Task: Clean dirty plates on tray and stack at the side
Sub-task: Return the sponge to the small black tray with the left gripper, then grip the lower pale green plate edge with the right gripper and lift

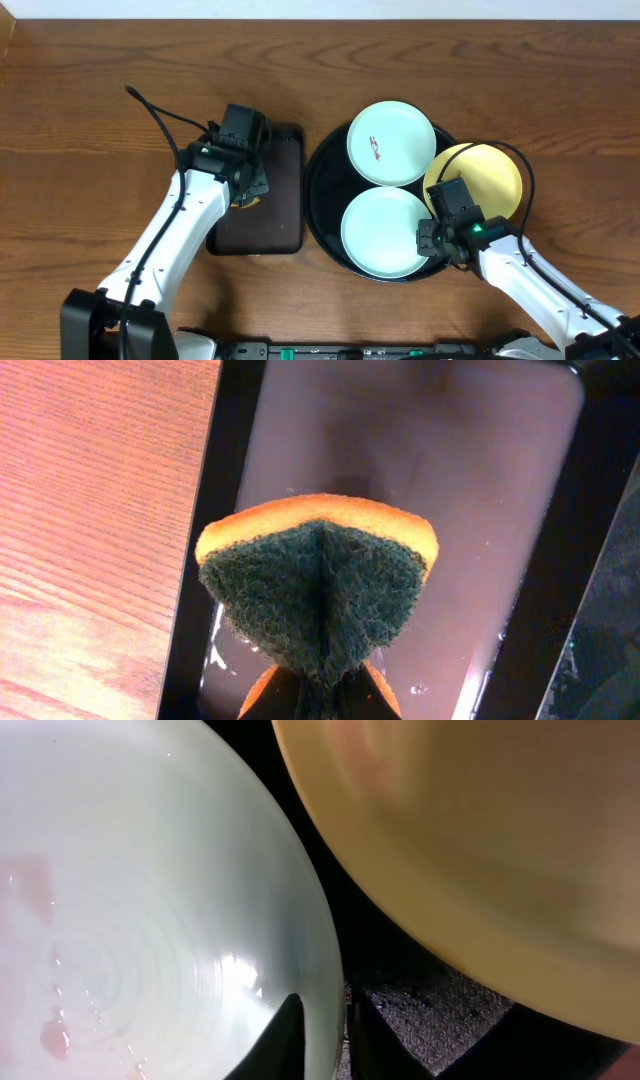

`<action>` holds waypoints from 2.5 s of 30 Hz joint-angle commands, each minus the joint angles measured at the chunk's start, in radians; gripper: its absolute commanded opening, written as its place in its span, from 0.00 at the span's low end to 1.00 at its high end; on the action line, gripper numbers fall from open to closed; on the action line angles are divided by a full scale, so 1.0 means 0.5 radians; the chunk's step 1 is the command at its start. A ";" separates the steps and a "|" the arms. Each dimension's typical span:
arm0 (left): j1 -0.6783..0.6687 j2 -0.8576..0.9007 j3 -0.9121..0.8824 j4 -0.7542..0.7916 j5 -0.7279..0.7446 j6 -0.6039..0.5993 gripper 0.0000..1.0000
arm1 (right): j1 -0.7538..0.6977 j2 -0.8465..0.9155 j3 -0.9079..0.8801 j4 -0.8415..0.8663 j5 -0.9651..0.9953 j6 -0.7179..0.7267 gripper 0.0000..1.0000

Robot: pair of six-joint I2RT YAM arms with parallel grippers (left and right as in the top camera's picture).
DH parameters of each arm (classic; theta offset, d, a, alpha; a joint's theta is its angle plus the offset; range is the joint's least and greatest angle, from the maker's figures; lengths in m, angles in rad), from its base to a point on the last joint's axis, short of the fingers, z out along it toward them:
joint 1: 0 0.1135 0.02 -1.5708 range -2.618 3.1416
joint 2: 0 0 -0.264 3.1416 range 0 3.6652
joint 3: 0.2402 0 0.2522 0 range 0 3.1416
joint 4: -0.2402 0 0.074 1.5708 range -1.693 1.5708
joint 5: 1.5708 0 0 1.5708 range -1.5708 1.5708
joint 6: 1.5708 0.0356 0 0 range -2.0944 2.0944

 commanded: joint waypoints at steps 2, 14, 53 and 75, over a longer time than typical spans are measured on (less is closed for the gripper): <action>0.003 0.002 -0.001 0.001 -0.061 -0.022 0.08 | 0.018 0.018 -0.022 0.009 -0.012 -0.014 0.01; 0.003 0.002 -0.001 -0.001 -0.061 -0.022 0.08 | 0.018 0.028 -0.030 0.041 -0.011 -0.014 0.15; 0.003 0.002 -0.001 -0.006 -0.062 -0.021 0.09 | 0.371 -0.094 1.102 -0.846 1.196 -0.495 0.01; 0.003 0.002 -0.001 0.015 -0.062 -0.021 0.09 | 1.390 -0.033 1.100 -0.806 2.726 -0.494 0.01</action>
